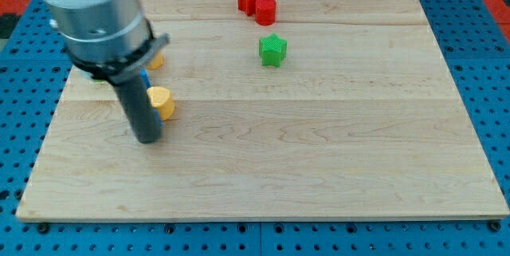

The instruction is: Slide green star to the group of blocks

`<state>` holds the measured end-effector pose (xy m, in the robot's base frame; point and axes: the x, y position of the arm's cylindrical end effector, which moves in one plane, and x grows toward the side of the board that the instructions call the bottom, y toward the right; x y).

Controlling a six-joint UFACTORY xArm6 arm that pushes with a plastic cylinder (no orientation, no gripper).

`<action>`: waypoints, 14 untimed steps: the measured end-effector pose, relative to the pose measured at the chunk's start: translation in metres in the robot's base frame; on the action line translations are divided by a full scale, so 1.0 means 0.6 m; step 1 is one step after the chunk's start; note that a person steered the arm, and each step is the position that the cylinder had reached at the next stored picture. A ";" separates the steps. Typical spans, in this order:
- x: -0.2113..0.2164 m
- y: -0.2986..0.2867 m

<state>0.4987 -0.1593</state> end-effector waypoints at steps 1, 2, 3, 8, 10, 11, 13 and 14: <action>-0.061 -0.017; -0.042 -0.019; 0.015 -0.020; -0.122 0.321; -0.258 0.471; -0.242 0.337; -0.275 0.274; -0.317 0.218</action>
<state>0.3087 -0.0283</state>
